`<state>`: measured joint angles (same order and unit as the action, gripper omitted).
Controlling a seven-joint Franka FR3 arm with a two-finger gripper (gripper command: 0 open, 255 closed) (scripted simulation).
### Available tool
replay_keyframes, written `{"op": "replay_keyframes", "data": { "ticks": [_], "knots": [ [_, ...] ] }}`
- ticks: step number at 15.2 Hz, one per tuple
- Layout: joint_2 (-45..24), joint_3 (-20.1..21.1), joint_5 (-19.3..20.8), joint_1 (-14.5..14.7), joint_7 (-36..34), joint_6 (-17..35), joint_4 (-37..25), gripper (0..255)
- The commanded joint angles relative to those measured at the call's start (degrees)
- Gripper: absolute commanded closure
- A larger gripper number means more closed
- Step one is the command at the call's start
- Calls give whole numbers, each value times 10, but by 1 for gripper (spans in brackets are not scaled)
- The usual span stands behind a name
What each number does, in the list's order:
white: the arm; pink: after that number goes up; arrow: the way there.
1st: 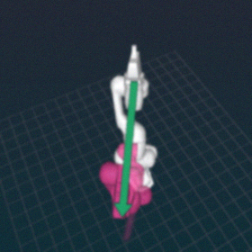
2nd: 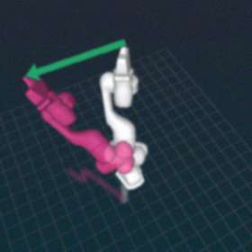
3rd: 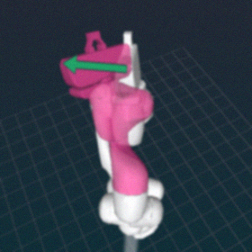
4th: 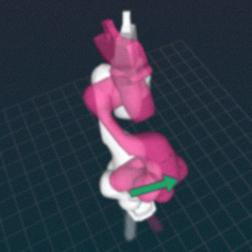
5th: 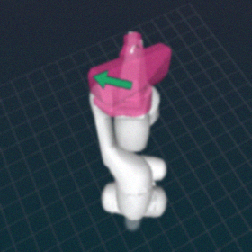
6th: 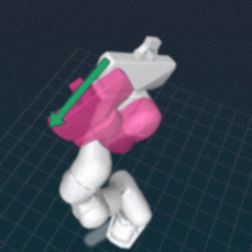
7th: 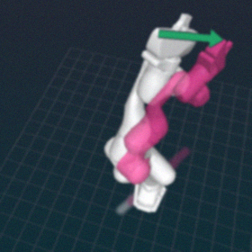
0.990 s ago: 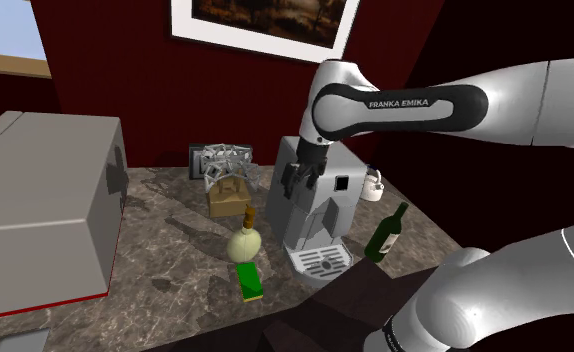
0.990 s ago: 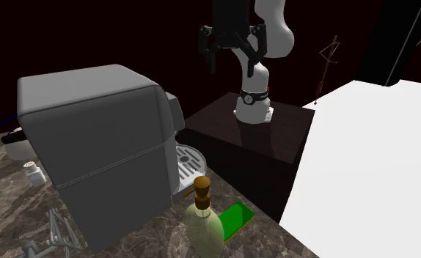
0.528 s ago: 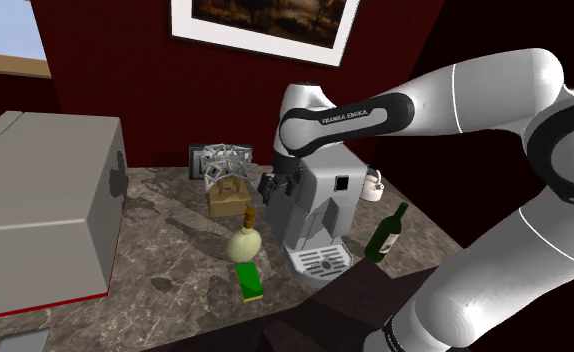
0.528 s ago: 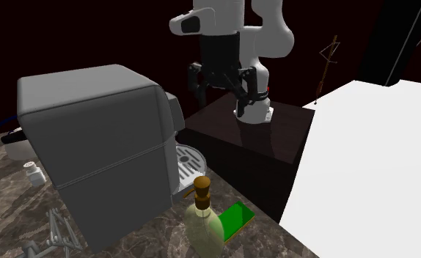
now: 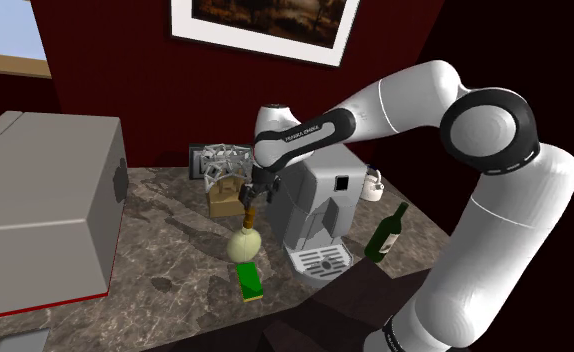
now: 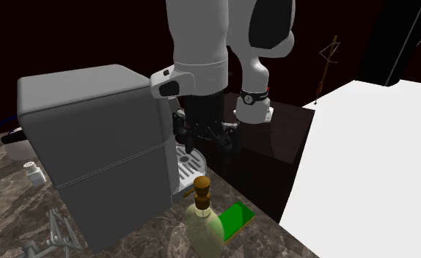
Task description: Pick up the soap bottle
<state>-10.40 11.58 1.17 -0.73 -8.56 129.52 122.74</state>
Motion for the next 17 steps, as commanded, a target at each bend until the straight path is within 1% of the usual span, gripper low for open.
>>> {"op": "replay_keyframes", "data": {
  "ticks": [1,3,10,12,13,17],
  "knots": [
    [-45,-3,14,5,-15,12,-30,0],
    [-81,-7,24,9,-24,18,-56,0],
    [-119,-12,33,13,-30,62,-50,0],
    [-122,-12,34,13,-30,66,-49,0],
    [-123,-12,35,13,-30,67,-49,255],
    [-122,-12,34,13,-30,67,-48,255]
  ]
}}
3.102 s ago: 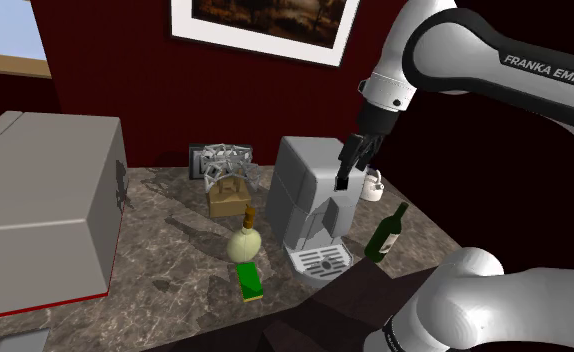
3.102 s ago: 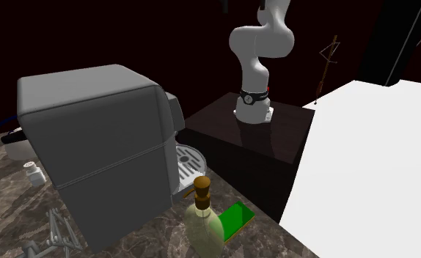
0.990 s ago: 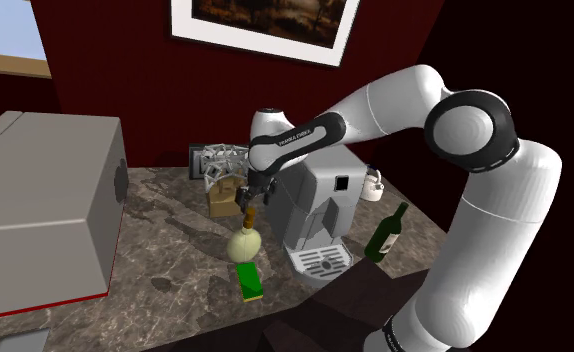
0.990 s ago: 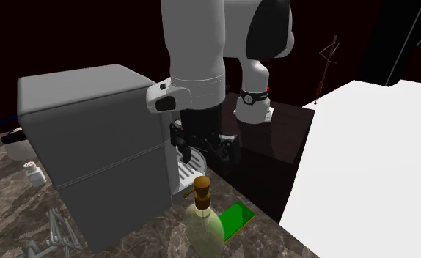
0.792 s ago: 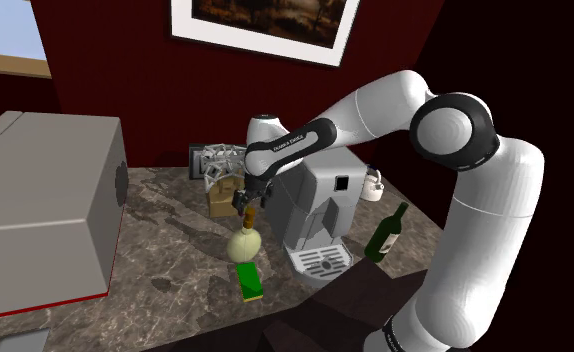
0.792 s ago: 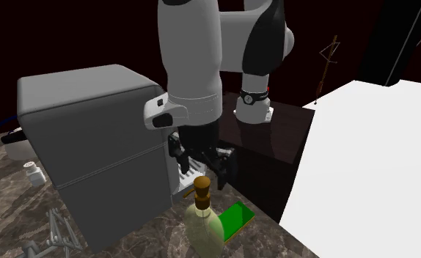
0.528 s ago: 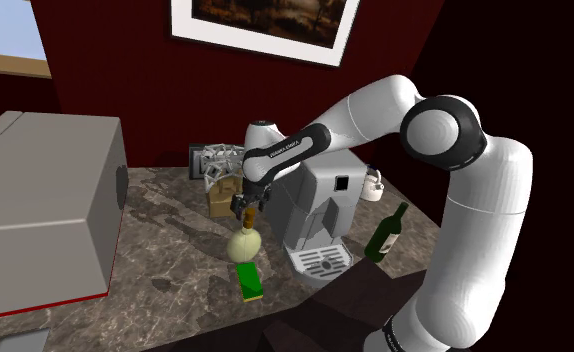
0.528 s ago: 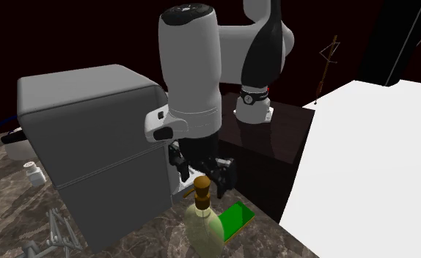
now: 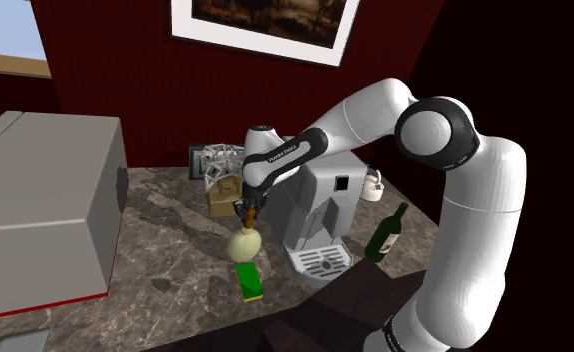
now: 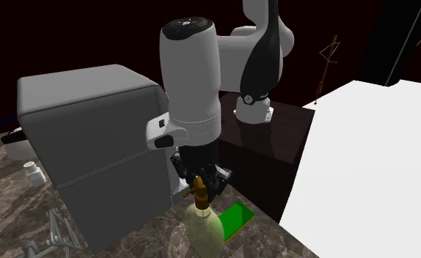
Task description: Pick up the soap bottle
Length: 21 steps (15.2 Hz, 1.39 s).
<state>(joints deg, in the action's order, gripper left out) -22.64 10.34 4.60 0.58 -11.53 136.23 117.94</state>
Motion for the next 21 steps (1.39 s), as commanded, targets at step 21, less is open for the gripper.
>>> {"op": "replay_keyframes", "data": {
  "ticks": [21],
  "knots": [
    [78,9,-21,-7,12,-98,-22,255]
  ]
}}
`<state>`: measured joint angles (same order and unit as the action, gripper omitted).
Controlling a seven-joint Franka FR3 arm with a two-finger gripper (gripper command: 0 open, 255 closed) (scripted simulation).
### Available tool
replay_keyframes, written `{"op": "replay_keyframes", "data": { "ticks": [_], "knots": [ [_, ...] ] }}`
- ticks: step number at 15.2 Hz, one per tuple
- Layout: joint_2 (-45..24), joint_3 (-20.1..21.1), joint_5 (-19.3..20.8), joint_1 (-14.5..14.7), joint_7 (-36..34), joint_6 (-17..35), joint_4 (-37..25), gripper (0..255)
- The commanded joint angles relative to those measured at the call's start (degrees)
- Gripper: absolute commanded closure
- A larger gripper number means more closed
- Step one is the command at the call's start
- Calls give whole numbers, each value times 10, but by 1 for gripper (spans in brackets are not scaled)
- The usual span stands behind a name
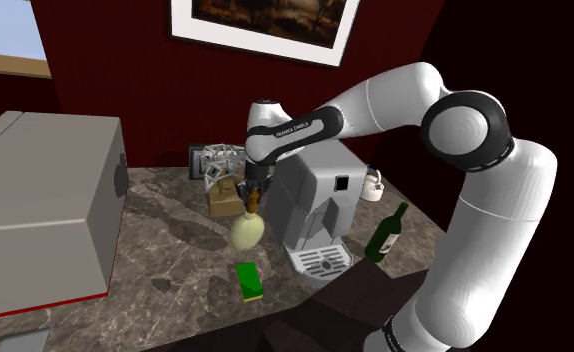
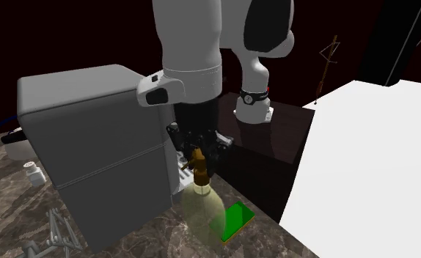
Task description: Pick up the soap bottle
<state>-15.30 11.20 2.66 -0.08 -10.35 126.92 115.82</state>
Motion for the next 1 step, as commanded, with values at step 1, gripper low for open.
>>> {"op": "replay_keyframes", "data": {
  "ticks": [1],
  "knots": [
    [4,1,-1,0,0,-5,-1,255]
  ]
}}
